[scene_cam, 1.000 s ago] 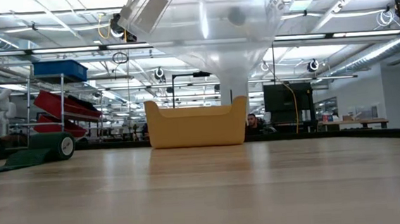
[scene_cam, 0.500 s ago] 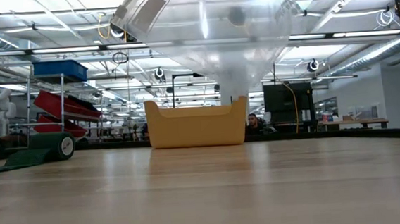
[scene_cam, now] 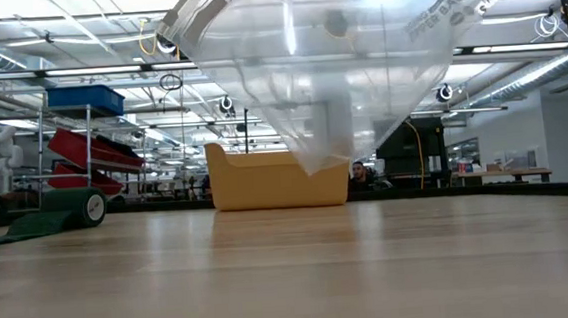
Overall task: Roll bandage
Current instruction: Put the rolled red bandage into the transparent zip bag
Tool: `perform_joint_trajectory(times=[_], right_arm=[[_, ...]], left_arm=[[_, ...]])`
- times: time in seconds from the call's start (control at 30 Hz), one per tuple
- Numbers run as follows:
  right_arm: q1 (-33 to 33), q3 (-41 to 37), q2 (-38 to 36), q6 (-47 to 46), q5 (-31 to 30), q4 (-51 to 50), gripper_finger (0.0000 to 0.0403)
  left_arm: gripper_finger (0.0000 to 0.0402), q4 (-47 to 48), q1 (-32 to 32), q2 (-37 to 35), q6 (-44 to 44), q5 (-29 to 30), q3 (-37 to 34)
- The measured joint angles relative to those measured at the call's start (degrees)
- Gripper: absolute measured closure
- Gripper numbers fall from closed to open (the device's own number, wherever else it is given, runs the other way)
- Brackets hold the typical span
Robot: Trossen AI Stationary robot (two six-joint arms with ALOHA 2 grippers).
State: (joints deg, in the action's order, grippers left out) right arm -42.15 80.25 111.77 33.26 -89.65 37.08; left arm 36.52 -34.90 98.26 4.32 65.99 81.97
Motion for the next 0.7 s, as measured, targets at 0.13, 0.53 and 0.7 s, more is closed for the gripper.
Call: perform_joint_trajectory(times=[0.13, 0.53, 0.7], right_arm=[[0.72, 0.00, 0.00, 0.21, 2.15, 1.05, 0.0397], [1.27, 0.02, 0.00, 3.71, 2.56, 4.96, 0.0397], [2.40, 0.02, 0.02, 5.35, 0.87, 4.51, 0.0397]], left_arm=[[0.0398, 0.01, 0.01, 0.02, 0.97, -0.30, 0.00], [0.0398, -0.01, 0.01, 0.02, 1.01, -0.30, 0.00], [0.0398, -0.01, -0.12, 0.02, 0.96, -0.30, 0.00]])
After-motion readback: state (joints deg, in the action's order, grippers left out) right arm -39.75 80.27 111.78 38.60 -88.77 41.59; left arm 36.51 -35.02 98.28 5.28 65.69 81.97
